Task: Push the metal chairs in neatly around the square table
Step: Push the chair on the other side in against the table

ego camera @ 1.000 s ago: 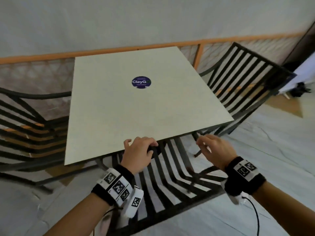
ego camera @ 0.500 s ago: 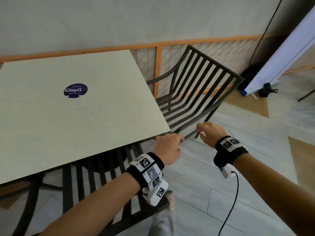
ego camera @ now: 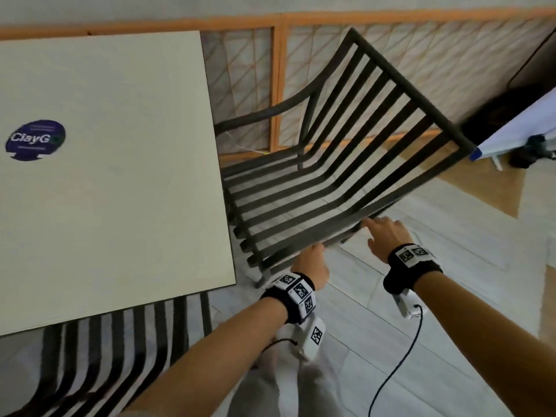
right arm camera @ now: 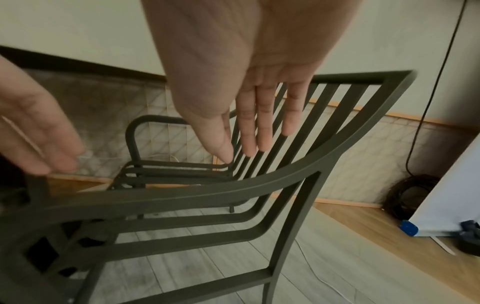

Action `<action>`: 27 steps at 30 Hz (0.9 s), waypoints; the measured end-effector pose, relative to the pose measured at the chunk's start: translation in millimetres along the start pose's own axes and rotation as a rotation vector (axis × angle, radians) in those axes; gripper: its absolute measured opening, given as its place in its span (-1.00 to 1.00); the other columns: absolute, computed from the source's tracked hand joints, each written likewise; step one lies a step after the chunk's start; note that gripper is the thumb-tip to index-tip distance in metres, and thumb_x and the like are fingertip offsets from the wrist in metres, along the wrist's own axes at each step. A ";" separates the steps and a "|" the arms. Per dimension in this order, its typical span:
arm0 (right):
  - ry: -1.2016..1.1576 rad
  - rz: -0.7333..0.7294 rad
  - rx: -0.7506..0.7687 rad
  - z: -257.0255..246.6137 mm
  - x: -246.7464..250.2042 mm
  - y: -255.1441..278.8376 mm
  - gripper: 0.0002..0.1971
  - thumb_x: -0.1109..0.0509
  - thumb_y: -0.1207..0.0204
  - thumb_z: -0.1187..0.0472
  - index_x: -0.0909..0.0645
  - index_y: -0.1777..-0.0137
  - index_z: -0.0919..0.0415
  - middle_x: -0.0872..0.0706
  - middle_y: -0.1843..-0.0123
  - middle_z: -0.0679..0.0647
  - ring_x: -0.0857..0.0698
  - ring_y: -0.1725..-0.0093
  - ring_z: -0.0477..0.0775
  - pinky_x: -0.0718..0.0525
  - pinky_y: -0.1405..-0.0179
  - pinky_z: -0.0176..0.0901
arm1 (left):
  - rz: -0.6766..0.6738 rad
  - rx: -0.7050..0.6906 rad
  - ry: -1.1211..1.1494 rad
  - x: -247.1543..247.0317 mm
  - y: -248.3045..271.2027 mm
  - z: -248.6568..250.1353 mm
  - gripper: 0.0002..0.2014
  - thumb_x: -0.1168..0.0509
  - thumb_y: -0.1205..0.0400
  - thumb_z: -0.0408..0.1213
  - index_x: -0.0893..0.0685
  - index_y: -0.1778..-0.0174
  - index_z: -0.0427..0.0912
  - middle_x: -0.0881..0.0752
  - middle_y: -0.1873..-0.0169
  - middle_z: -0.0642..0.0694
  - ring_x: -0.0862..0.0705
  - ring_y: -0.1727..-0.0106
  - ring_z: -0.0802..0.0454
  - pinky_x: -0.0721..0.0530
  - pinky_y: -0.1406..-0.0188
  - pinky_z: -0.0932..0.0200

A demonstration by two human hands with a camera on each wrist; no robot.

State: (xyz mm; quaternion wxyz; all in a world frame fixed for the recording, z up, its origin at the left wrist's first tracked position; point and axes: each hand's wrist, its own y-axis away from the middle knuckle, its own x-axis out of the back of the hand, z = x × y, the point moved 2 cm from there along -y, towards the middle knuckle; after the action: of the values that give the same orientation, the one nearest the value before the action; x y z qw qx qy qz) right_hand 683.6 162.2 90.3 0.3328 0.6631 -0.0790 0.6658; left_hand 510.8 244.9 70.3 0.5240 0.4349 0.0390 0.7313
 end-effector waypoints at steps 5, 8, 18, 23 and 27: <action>0.215 -0.019 0.141 62.7 -51.9 -100.5 -0.46 -0.31 -0.49 0.30 -0.36 -0.48 0.03 -0.52 -0.46 0.12 -0.46 -0.42 0.19 -0.41 -0.35 0.19 | 0.037 0.061 -0.127 -39.2 -103.9 1.8 -0.36 -0.28 -0.62 -0.46 -0.22 -0.62 -0.20 -0.31 -0.62 -0.20 -0.33 -0.60 -0.18 -0.35 -0.60 -0.17; 0.279 -0.077 0.191 75.4 -51.5 -134.2 -0.48 -0.31 -0.55 0.16 -0.30 -0.50 -0.06 -0.50 -0.48 0.07 -0.40 -0.49 0.17 -0.27 -0.47 0.24 | -0.014 0.192 -0.174 -26.6 -127.1 -7.0 -0.44 -0.22 -0.66 -0.43 -0.26 -0.59 -0.10 -0.51 -0.47 -0.18 -0.48 -0.49 -0.20 -0.40 -0.52 -0.26; 0.243 -0.129 0.321 51.8 -57.7 -129.8 -0.57 -0.19 -0.60 -0.07 -0.28 -0.47 -0.20 -0.60 -0.27 0.07 -0.46 -0.33 0.18 -0.35 -0.32 0.38 | 0.056 0.235 -0.316 -9.7 -117.1 -57.9 -0.44 -0.28 -0.62 -0.46 -0.35 -0.51 0.02 -0.63 -0.31 -0.18 -0.56 -0.38 -0.23 -0.38 -0.42 -0.43; 0.167 -0.070 0.332 0.2 -58.6 -133.9 -0.59 -0.18 -0.60 -0.06 -0.32 -0.45 -0.18 -0.63 -0.25 0.13 -0.47 -0.31 0.24 -0.26 -0.34 0.46 | 0.060 0.310 -0.376 28.0 -116.6 -95.6 -0.39 -0.18 -0.62 -0.54 -0.32 -0.53 0.09 -0.56 -0.39 -0.19 -0.47 -0.44 -0.24 -0.29 -0.46 -0.40; 0.154 -0.012 0.331 -19.5 -55.6 -145.1 -0.59 -0.24 -0.57 0.02 -0.35 -0.42 -0.15 -0.65 -0.20 0.16 -0.50 -0.26 0.27 -0.24 -0.34 0.47 | 0.061 0.363 -0.382 48.3 -125.6 -107.1 -0.42 -0.18 -0.65 -0.48 -0.32 -0.54 0.12 -0.53 -0.44 -0.18 -0.38 -0.52 -0.25 -0.18 -0.54 -0.43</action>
State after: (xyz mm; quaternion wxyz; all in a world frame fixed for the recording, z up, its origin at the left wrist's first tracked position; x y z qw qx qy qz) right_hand 741.3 265.1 -12.6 0.2281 0.6564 0.0614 0.7165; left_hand 526.7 382.5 -31.6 0.4133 0.6529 0.0566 0.6322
